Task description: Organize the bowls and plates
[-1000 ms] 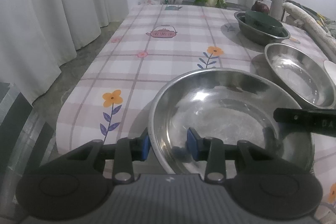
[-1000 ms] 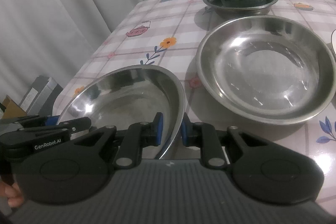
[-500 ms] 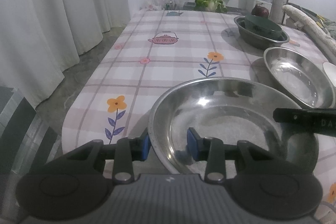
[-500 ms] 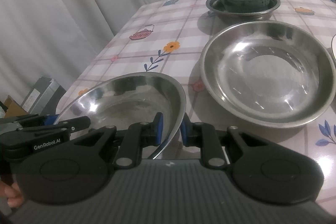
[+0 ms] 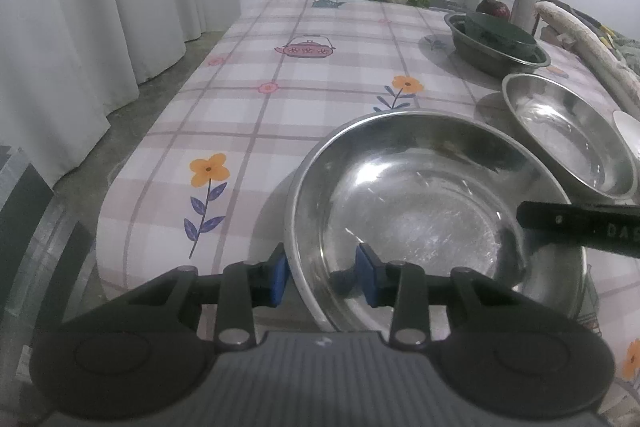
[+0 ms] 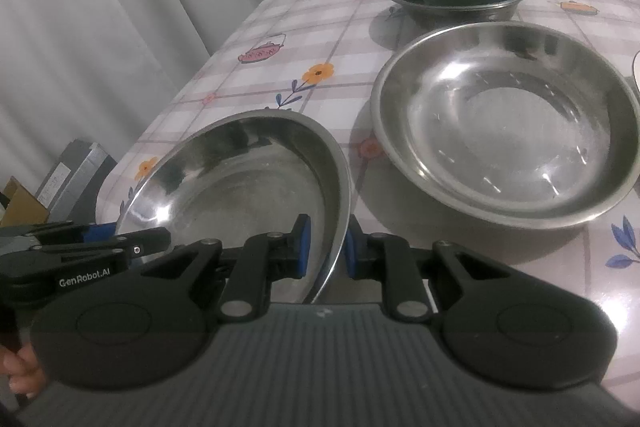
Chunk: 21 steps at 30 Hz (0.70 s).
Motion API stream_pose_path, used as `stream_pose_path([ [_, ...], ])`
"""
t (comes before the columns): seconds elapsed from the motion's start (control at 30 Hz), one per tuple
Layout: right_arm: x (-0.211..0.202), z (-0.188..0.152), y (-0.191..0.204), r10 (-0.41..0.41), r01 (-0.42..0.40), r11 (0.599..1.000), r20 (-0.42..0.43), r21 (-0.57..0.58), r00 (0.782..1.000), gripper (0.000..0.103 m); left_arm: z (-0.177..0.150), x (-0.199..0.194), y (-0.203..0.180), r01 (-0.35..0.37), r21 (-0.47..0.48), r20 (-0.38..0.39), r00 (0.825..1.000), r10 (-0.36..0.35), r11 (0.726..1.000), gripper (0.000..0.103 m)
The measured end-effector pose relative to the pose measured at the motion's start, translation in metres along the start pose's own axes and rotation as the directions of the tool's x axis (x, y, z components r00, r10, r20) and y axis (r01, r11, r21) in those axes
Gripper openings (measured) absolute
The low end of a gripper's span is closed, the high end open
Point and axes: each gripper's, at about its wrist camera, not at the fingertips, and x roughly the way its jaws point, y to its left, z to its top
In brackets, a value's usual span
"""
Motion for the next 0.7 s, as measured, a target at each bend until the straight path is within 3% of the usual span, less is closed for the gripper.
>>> stream_pose_path([
  [0.7,0.0052,0.0043,-0.0019,0.022,-0.023,0.999,0.003,0.038,1.0,0.019,0.0087,0.0094,-0.0046,-0.021,0.006,0.004,1.0,0.021,1.0,0.044],
])
